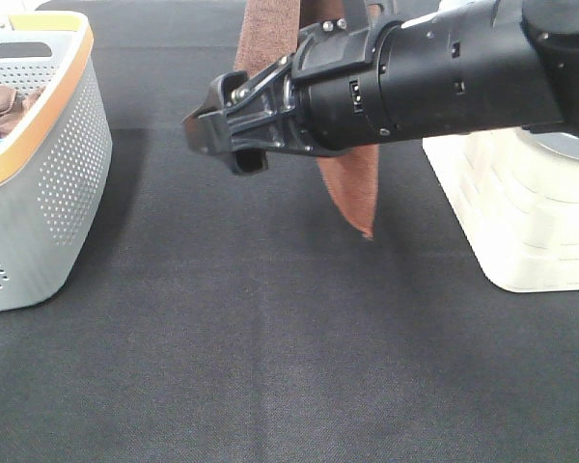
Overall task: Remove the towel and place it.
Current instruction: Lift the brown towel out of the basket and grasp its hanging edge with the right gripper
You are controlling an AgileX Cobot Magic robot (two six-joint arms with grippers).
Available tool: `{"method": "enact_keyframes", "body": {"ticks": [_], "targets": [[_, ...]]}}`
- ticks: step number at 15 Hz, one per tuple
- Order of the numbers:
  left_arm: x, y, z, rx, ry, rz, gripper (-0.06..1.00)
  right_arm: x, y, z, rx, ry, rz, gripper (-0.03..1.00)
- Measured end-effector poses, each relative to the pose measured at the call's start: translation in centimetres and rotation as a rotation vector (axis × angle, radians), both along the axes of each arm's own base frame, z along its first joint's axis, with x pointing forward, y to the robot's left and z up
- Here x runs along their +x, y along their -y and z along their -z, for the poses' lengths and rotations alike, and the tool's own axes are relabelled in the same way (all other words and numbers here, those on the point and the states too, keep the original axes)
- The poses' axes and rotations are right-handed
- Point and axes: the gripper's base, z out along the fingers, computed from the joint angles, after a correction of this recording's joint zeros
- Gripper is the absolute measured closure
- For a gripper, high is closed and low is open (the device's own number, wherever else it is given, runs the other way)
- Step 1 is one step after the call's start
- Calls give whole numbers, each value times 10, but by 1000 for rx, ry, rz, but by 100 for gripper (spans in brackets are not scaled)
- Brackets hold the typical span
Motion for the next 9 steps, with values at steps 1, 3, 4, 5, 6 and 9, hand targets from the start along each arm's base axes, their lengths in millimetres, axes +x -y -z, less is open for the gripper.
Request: {"method": "enact_keyframes", "body": {"ticks": [1,3,4,5,6,9], "targets": [[0,0,-1,0,9,-5,94,-1,-1,0,0,-11,-13,19],[-1,1,-1,-5,15,-3,94,0,-1,-1,3,-4,-4,19],[-2,3,-1,-5,15,4,94,2,0,-2,6,14,16,19],[-6,8,-1,-2,17,16,94,6,2,-4,18,41,62,19],[-9,11,-1,5,23,24,94,8,3,-5,35,43,97,19],[-12,15,0,22,20,39,94,12,5,-8,59,63,156,19]]}}
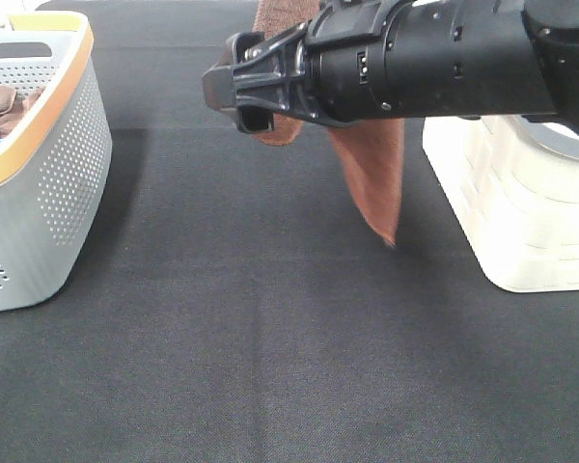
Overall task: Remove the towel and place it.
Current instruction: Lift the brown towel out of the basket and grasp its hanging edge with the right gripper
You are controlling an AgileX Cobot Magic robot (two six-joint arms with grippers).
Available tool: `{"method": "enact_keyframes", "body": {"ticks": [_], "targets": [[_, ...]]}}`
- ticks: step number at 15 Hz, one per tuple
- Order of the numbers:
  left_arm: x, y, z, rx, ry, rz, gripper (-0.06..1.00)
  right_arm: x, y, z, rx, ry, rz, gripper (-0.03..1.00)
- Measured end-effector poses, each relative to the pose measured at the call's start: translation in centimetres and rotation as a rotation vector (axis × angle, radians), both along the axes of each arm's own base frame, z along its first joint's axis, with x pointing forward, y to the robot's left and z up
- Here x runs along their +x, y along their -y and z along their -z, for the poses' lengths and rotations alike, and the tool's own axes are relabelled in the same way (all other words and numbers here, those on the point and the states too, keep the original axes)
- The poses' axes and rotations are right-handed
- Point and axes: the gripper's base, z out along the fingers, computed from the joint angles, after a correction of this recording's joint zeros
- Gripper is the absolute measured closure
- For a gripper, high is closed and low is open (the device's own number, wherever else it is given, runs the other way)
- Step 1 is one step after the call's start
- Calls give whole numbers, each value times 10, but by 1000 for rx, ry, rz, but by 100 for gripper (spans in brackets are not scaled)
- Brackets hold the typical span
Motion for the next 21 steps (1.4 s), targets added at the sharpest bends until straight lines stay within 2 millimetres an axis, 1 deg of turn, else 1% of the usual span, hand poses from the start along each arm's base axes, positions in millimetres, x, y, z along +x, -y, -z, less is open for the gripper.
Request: {"method": "enact_keyframes", "body": {"ticks": [4,7,9,11,13,14,16,18,20,21], "targets": [[-1,-1,0,13,-9,5,94,3,2,-2,21,11,45,19],[-12,-9,-10,29,3,10,94,6,4,-3,42,16,89,19],[-12,-13,-12,79,51,-20,94,5,3,-3,48,2,84,19],[-8,-18,-11,126,76,-81,94,-2,1,-4,53,-39,26,19],[-4,-22,-11,141,79,-148,94,-16,3,-16,76,-71,-63,19],[-3,-23,-11,138,75,-156,94,-19,3,-21,80,-71,-96,19],[-3,-23,-11,139,76,-160,94,-22,0,-30,89,-66,-138,19],[-3,-23,-11,137,73,-162,94,-25,-3,-33,91,-60,-155,19],[-3,-24,-9,130,42,-166,94,-35,-14,-32,81,-43,-196,19],[-3,-24,-8,135,29,-168,94,-42,-26,-27,52,-11,-227,19]]}}
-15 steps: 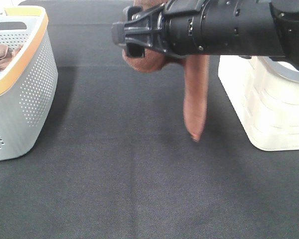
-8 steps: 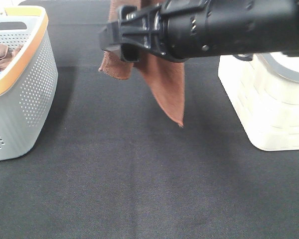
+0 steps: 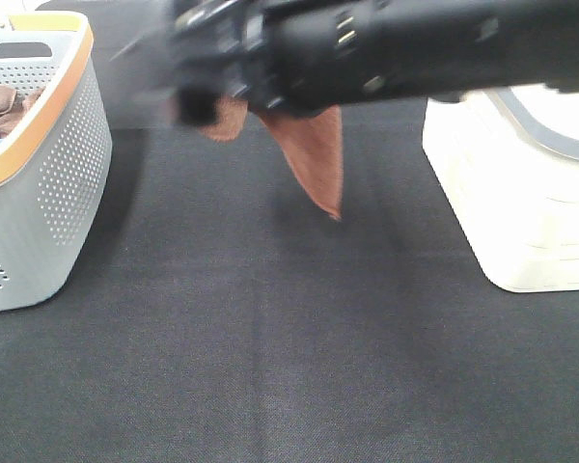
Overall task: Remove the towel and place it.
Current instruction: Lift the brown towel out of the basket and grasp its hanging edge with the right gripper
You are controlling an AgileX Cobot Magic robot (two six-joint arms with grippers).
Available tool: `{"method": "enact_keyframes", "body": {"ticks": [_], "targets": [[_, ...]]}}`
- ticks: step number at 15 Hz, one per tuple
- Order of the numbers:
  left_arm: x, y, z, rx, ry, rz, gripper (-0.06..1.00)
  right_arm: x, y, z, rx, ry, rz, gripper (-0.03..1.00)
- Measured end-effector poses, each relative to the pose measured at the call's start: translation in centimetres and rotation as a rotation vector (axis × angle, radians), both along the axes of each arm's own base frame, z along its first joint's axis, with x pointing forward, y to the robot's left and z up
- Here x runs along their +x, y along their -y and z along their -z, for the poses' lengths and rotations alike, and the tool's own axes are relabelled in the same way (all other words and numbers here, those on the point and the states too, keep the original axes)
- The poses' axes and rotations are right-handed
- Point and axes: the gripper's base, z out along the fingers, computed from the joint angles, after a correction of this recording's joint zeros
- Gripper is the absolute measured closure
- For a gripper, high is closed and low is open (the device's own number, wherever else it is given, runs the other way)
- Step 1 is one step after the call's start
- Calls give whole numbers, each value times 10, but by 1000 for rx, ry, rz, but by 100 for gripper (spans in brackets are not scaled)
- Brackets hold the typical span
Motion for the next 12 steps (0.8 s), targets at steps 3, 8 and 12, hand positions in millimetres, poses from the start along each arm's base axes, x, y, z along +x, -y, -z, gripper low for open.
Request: {"method": "enact_keyframes", "body": {"ticks": [3,8,12], "targets": [[0,-1,3,17,-30,-3,94,-10,-21,12,-93,164,-65,19],[-1,-1,6,35,-53,-5,94,7,-31,34,-157,251,26,20],[-1,-1,8,50,-71,-6,94,15,-29,40,-94,151,183,20]]}}
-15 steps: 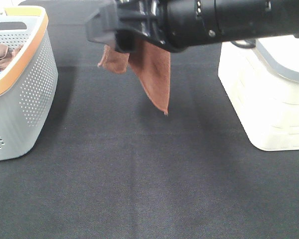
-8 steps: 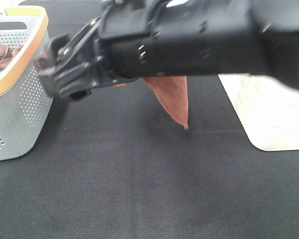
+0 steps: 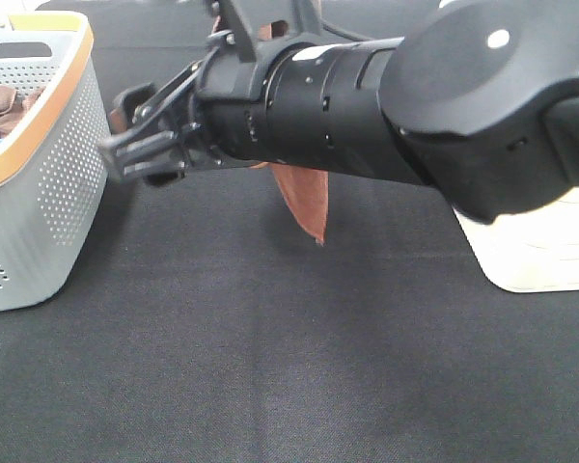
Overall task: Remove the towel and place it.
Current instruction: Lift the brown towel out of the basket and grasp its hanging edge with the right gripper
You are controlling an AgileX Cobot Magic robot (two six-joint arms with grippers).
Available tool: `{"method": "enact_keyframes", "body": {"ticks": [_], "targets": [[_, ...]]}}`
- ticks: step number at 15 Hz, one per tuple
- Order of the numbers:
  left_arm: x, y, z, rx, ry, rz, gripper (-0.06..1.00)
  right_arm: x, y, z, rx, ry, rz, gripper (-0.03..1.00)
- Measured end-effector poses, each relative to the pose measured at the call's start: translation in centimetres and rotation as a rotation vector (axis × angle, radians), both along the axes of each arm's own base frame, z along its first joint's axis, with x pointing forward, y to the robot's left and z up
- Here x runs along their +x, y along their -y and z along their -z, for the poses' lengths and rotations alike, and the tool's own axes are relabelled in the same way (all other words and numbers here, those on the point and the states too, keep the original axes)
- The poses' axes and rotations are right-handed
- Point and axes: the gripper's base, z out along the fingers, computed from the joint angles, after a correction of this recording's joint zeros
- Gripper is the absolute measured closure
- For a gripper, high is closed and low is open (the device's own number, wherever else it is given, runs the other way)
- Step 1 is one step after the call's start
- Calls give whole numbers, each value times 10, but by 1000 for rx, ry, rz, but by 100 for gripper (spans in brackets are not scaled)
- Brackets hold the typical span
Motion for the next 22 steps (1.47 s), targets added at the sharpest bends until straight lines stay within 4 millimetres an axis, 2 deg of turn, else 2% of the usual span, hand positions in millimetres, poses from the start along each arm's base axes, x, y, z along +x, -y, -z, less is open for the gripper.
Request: {"method": "enact_keyframes", "body": {"ticks": [6,10,12,22], "targets": [[0,0,0,2,-2,0,94,7,13,6,-73,-38,162,20],[0,0,1,6,-7,0,94,13,30,10,-240,6,303,20],[0,0,1,6,-7,0,94,15,35,9,-264,20,353,20],[1,0,2,9,-8,0,94,20,50,7,-378,85,481,20]]}}
